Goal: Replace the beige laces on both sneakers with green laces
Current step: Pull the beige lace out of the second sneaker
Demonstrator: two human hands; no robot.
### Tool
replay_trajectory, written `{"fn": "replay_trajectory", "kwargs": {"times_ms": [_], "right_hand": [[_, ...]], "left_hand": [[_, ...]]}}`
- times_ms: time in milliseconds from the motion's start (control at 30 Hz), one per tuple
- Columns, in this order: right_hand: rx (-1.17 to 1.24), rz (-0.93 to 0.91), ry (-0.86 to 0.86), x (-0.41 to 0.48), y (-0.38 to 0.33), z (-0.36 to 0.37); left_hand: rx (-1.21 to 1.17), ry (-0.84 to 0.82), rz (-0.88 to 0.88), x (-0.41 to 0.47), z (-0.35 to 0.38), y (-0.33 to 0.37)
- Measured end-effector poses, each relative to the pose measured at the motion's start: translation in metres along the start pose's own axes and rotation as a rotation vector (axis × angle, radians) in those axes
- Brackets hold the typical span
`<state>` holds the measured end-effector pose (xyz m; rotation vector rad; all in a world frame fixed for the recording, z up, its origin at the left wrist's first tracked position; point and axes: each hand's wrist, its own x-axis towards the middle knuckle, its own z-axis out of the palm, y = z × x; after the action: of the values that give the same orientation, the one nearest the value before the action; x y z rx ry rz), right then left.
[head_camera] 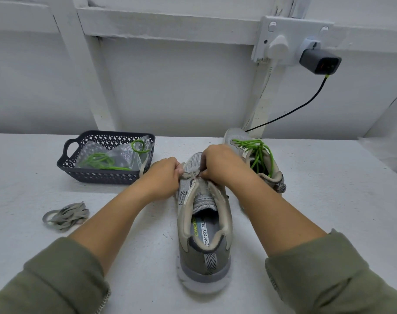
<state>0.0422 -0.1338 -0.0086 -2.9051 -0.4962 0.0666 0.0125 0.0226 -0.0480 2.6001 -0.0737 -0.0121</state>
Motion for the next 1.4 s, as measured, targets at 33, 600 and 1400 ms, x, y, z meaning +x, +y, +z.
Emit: {"fn": "replay_trajectory", "kwargs": {"times_ms": [33,600,1400], "right_hand": [[0.000,0.012,0.033,0.001,-0.001,0.004],[0.448,0.218,0.359,-0.027,0.011,0.018],[0.059,0.019,-0.228,-0.019,-0.006,-0.021]], "left_hand": [[-0.005,0.016,-0.007,0.000,0.001,-0.001],[-0.040,0.000,-0.037,0.000,-0.003,-0.005],[-0.062,-0.016,-0.010,0.000,-0.002,-0.007]]}}
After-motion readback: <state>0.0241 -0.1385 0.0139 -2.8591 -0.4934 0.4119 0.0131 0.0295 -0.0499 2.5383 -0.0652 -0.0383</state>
